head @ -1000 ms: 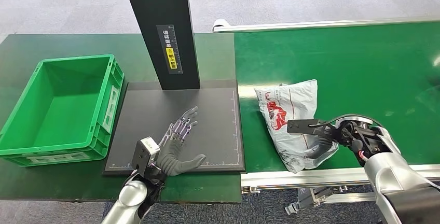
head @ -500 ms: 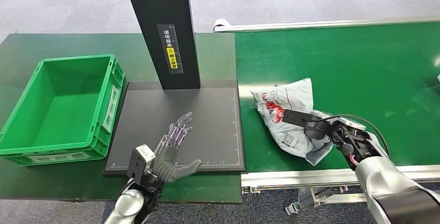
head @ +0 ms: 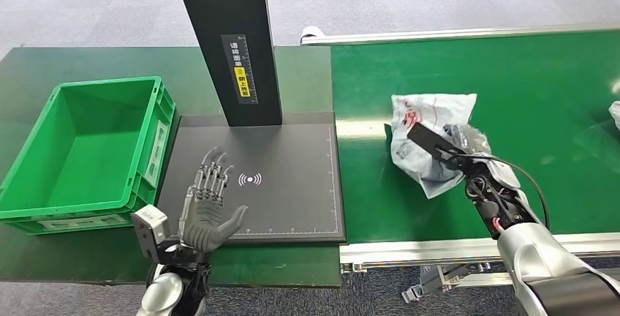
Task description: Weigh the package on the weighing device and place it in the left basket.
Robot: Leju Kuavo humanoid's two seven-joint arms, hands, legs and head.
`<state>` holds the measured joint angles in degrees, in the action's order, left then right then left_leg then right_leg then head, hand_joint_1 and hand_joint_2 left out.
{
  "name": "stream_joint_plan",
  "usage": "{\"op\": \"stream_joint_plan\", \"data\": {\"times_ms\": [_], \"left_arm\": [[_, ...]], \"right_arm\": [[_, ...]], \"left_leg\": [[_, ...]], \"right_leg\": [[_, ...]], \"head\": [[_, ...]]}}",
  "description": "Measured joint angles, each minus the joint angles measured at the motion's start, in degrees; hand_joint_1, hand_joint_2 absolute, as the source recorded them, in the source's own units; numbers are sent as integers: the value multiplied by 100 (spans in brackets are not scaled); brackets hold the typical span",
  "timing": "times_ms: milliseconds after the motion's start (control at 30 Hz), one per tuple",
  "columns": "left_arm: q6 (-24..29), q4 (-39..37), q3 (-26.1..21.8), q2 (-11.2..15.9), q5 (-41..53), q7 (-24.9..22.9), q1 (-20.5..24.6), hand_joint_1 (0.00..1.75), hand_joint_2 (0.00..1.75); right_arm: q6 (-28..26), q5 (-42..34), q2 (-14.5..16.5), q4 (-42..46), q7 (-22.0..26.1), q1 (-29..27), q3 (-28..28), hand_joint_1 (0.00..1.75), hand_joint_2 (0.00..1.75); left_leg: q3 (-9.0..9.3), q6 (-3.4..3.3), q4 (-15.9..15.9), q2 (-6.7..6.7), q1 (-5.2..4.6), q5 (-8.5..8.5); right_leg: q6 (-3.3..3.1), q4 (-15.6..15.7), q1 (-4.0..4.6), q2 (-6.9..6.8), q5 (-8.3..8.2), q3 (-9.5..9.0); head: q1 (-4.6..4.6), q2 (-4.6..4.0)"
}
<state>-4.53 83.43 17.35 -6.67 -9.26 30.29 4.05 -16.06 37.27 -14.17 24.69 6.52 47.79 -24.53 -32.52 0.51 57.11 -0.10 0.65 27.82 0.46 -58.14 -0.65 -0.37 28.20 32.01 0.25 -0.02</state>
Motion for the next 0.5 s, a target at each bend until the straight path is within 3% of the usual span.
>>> {"op": "stream_joint_plan", "data": {"times_ms": [100, 200, 400, 500], "left_arm": [[353, 240, -112, -48, -127, 136, -28, 0, 175], [476, 385, -193, -62, -243, 267, -27, 0, 175], [613, 439, -324, -103, -427, 439, -25, 0, 175], [623, 439, -347, -114, -505, 473, -15, 0, 175]], "right_arm": [[-1175, -627, -9, 476, 1016, -234, 493, 175, 175], [-1796, -1035, -10, 1017, 1852, -523, 901, 175, 175], [-2340, -1057, 27, 2217, 3149, -1332, 1437, 175, 175], [-2348, -670, 108, 2750, 3306, -1655, 1523, 175, 175]], "left_leg": [[-2, 0, 0, -11, 1, 0], [-2, 0, -1, -12, 2, 0], [-4, 0, -2, -10, 2, 1], [-4, 0, -3, -8, 2, 1]], "right_leg": [[0, 0, 1, -2, 0, 1], [-1, 0, 2, -2, 1, 1], [-1, 0, 2, -2, 1, 0], [-1, 0, 2, -1, 1, 1]], "head": [[0, 1], [0, 1], [0, 0], [0, -1]]}}
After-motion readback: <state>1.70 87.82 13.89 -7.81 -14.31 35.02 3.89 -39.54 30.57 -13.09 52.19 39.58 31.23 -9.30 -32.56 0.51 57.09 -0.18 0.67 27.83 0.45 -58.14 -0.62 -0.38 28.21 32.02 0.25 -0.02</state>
